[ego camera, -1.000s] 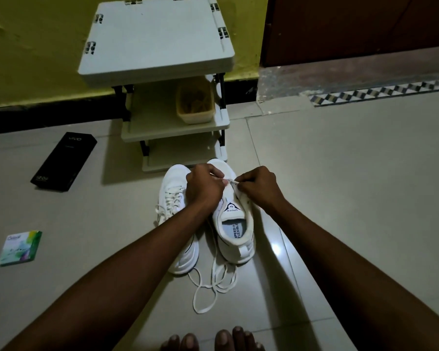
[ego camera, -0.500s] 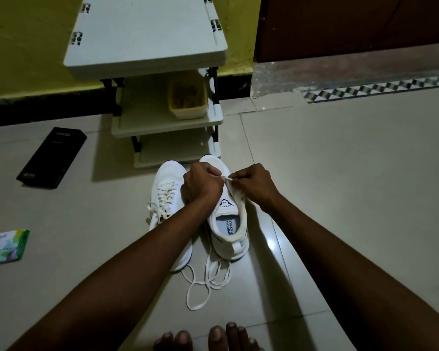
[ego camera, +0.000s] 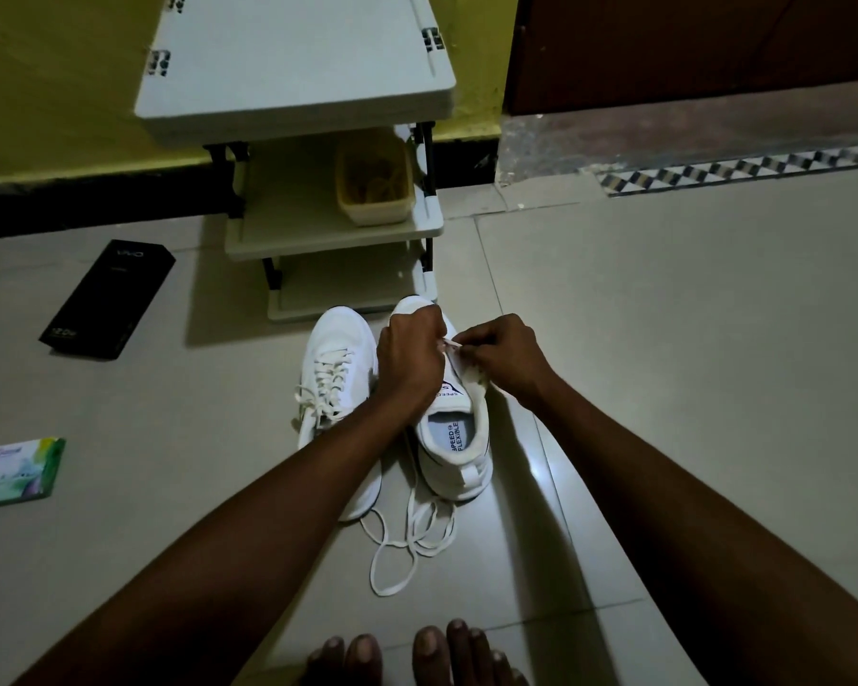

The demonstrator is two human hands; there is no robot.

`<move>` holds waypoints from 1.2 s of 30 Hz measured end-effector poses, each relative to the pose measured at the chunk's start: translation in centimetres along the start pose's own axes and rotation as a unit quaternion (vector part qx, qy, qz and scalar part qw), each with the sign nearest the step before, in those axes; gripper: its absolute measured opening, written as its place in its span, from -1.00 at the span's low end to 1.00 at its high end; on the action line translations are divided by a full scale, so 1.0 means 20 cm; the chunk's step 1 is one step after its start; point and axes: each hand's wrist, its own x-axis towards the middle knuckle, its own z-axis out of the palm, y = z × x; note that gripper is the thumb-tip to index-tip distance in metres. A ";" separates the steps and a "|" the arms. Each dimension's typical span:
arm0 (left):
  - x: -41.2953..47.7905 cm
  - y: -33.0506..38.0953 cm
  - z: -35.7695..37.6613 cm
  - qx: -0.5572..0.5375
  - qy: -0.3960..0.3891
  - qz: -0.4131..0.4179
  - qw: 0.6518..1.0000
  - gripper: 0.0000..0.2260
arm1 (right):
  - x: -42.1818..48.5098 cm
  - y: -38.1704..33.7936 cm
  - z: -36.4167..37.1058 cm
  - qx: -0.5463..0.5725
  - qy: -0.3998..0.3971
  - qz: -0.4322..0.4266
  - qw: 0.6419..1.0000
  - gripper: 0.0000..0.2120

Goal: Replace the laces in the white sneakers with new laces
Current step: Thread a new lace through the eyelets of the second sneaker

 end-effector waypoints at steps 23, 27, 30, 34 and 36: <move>0.04 -0.06 0.09 0.106 -0.032 -0.076 0.991 -0.91 | 0.02 0.01 0.03 0.020 0.021 0.017 0.999 -0.90; 0.06 -0.08 0.08 0.092 -0.082 -0.052 0.991 -0.85 | 0.00 0.02 0.04 0.023 0.025 0.018 0.999 -0.89; 0.05 -0.05 0.06 0.157 -0.087 0.010 0.984 -0.83 | 0.00 0.01 0.04 0.022 0.022 0.015 0.999 -0.82; 0.05 -0.08 0.06 0.140 -0.072 0.000 0.988 -0.86 | 0.00 0.01 0.03 0.025 0.022 0.024 0.999 -0.82; 0.05 -0.09 0.07 0.110 -0.085 -0.020 0.990 -0.88 | 0.00 0.01 0.04 0.022 0.028 0.026 0.999 -0.84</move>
